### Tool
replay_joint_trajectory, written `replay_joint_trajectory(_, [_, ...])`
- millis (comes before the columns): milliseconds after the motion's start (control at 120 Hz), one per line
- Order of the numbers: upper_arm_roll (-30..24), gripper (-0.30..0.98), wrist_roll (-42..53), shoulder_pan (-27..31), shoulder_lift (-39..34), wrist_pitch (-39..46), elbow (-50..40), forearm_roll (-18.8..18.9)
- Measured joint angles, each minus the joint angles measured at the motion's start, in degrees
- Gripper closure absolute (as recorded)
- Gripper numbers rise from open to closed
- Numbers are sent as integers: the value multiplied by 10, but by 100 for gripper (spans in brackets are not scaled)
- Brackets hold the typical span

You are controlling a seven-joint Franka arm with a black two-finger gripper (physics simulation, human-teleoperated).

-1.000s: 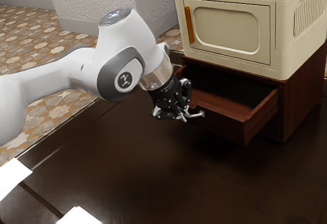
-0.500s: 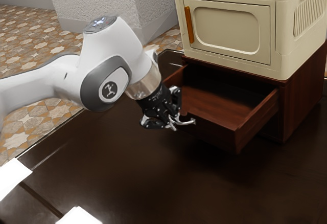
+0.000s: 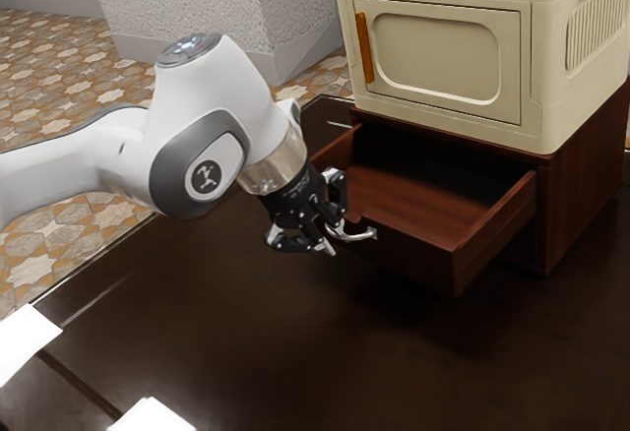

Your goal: Pull the drawer handle with one arm to open the drawer

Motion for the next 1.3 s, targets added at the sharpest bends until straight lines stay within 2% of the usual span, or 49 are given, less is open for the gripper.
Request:
replay_joint_trajectory(83, [0,72,1,0,-2,0,-1,0])
replay_joint_trajectory(333, [0,57,9,0,9,2,6,-2])
replay_joint_trajectory(533, [0,52,18,5,31,4,33,-2])
replay_joint_trajectory(917, [-1,57,28,9,23,5,34,1])
replay_joint_trajectory(1083, [-2,57,31,18,-7,4,43,16])
replay_joint_trajectory(1133, [-3,54,31,22,-16,-15,69,21])
replay_joint_trajectory(1233, [-1,35,25,25,-22,-125,165,25])
replay_joint_trajectory(1300, [21,26,18,9,-35,-199,182,25])
